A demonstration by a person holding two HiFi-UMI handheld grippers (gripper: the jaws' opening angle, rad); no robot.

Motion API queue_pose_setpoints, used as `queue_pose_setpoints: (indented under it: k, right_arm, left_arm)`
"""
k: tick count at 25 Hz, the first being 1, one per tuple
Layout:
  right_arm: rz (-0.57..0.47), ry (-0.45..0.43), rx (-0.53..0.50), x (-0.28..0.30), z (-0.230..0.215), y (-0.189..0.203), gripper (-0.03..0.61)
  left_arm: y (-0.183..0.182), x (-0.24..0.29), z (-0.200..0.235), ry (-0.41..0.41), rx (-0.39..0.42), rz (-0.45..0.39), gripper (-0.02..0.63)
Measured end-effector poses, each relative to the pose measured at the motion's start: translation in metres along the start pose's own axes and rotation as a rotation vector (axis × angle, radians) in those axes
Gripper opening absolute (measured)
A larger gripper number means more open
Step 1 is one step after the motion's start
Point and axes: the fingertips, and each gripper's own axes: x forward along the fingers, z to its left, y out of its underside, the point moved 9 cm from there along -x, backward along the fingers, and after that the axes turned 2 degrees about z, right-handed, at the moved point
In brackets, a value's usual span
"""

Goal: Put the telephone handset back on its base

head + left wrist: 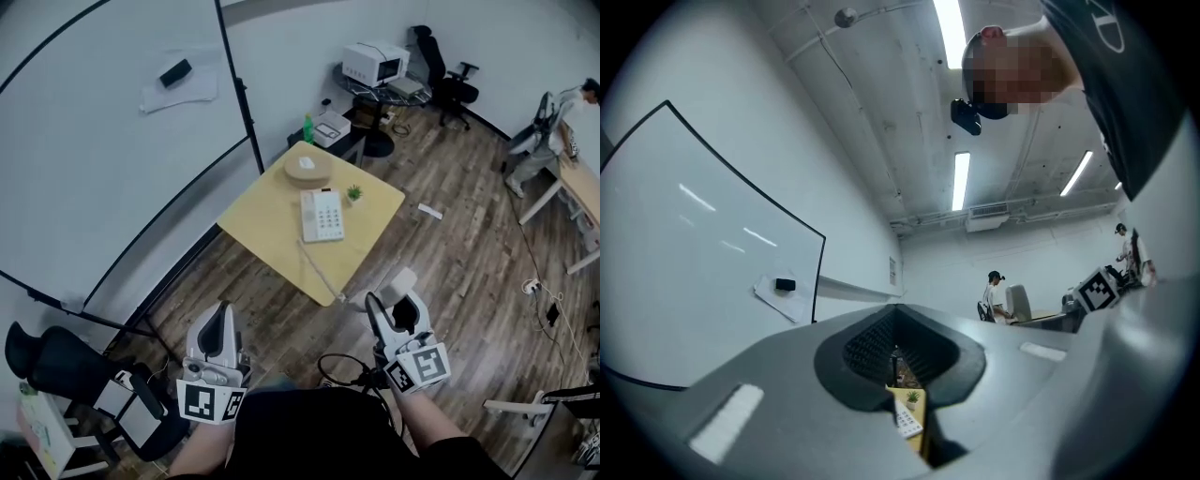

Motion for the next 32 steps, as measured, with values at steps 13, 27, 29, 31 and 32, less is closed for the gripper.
queue_pose_setpoints:
  k: [13, 27, 29, 31, 32]
  right_arm:
    - [0.037, -0.033, -0.020, 0.091, -0.001, 0.007, 0.222]
    - [0.117, 0.150, -0.069, 0.260, 0.018, 0.005, 0.221]
    - [0.132, 0.191, -0.078, 0.280, 0.018, 0.005, 0.221]
    - [0.149, 0.228, -0.087, 0.299, 0.015, 0.007, 0.221]
    - [0.159, 0.244, -0.088, 0.309, 0.013, 0.010, 0.221]
  left_arm:
    - [0.032, 0.057, 0.069, -0.038, -0.027, 0.011, 0.000]
    - [0.074, 0.201, 0.235, 0.101, -0.106, 0.005, 0.000]
    - [0.081, 0.219, 0.255, 0.124, -0.117, 0.011, 0.000]
    - [0.088, 0.236, 0.271, 0.150, -0.131, 0.018, 0.000]
    - [0.093, 0.245, 0.278, 0.164, -0.138, 0.021, 0.000]
